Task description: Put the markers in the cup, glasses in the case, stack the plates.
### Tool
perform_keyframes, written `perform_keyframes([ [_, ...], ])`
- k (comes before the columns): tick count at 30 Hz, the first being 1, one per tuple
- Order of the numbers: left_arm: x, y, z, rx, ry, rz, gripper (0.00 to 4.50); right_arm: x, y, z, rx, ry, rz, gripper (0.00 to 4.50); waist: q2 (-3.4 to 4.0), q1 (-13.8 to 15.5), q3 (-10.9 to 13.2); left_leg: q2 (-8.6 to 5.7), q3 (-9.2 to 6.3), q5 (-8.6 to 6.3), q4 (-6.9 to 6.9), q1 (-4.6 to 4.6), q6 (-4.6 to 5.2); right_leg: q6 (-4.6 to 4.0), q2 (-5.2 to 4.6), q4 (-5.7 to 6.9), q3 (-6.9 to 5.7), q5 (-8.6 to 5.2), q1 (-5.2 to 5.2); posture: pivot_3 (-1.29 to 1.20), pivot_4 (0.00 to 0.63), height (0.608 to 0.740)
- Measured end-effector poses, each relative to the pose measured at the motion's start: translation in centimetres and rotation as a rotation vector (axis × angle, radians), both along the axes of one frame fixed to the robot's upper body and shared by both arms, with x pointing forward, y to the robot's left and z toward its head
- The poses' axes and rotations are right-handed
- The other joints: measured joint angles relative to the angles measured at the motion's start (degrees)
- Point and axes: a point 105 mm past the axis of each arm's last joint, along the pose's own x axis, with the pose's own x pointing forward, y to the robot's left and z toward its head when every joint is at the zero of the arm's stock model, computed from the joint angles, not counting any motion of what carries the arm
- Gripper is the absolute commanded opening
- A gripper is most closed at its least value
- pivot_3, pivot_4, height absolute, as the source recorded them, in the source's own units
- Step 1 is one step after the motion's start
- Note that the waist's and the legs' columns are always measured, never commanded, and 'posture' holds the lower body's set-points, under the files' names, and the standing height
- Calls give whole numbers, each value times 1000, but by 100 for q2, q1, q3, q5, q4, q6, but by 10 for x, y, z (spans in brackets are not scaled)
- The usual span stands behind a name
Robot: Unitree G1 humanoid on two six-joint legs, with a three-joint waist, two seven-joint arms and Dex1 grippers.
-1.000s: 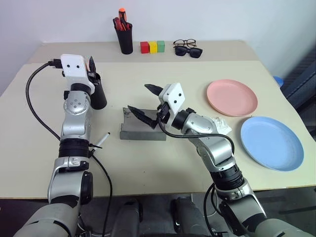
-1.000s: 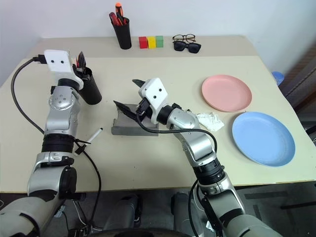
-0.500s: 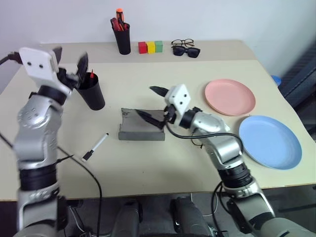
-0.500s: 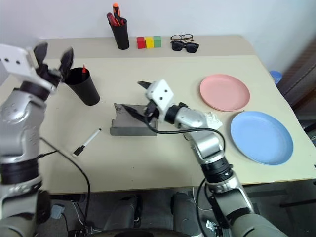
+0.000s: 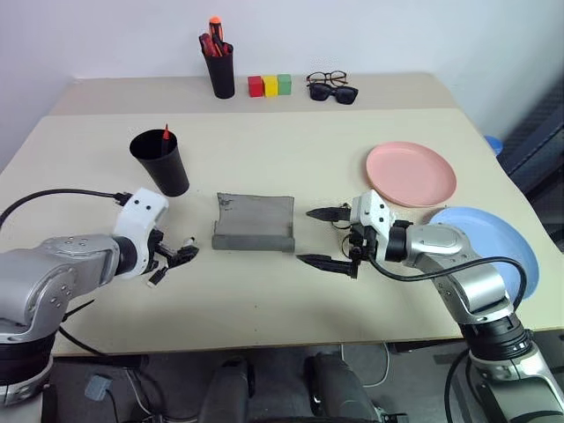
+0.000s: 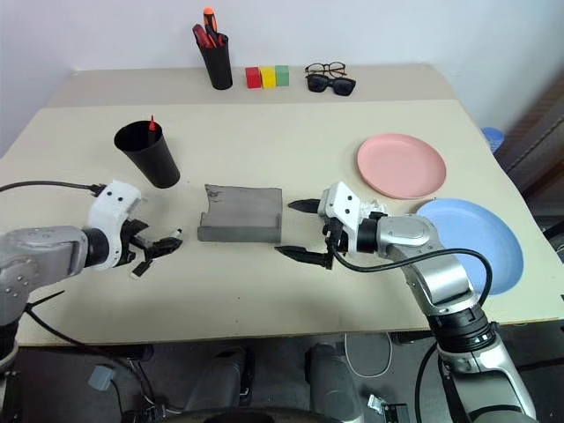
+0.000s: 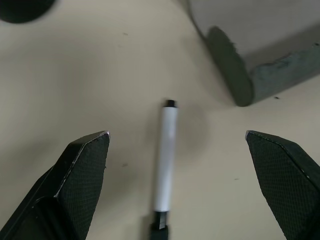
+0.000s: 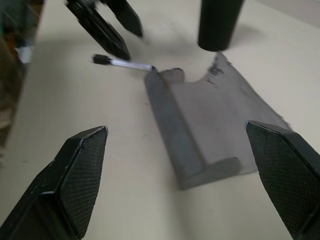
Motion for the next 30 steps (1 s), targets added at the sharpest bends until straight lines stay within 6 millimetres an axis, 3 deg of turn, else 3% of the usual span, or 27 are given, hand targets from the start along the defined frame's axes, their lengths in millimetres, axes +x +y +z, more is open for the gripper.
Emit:
perform_keyframes([
  [1, 0, 0, -5, 12, 25, 6, 4448, 0, 0, -1, 2, 3, -2, 4500, 0, 3, 0, 0, 0, 0, 1, -1, 0, 0, 0, -1, 0, 0, 0, 0, 150, 740],
  [4, 2, 0, -15, 56, 64, 12, 3633, 0, 0, -3, 3, 8, -15, 4500, 3, 11, -2, -1, 3, 0, 0, 3, 0, 0, -4, -1, 4, 0, 2, 0, 150, 740],
  [12, 7, 0, -17, 81, 63, 14, 19, -3, 2, -4, 9, 1, -28, 4500, 14, 7, -9, -1, 7, 1, -4, 24, -1, -1, -3, 1, 8, 0, 18, 0, 150, 740],
  [16, 17, 13, -12, 43, 7, 112, 19, -3, 4, -4, 15, 0, -32, 4500, 13, -3, -8, 0, 8, 1, -4, 29, -1, -1, 0, 3, 10, -1, 20, 0, 150, 740],
  [18, 28, 17, 5, -25, -112, 152, 19, -2, 5, -3, 16, -8, -40, 4500, 7, 15, -5, 1, 7, 1, -1, 19, -2, -1, -2, 1, 9, -1, 14, 0, 150, 740],
  [22, 44, 4, 66, -114, -413, 93, 19, 3, 16, 4, 35, -51, -38, 4500, 5, 72, -4, -3, 7, 1, 4, 0, -3, 0, -13, -1, 8, 0, -2, 0, 150, 740],
  [27, 55, -51, 136, -344, -775, -111, 19, 15, 30, 12, 73, -92, -60, 4500, 3, 185, -4, -8, 9, 2, 16, -7, -3, 1, -17, -5, 4, 1, 0, 0, 150, 740],
  [30, 74, -42, 176, -362, -1022, 6, 19, 22, 38, 20, 112, -116, -82, 4500, 4, 149, -5, -9, 11, 2, 15, -6, -4, 1, -9, -2, 5, 2, -5, 0, 150, 740],
])
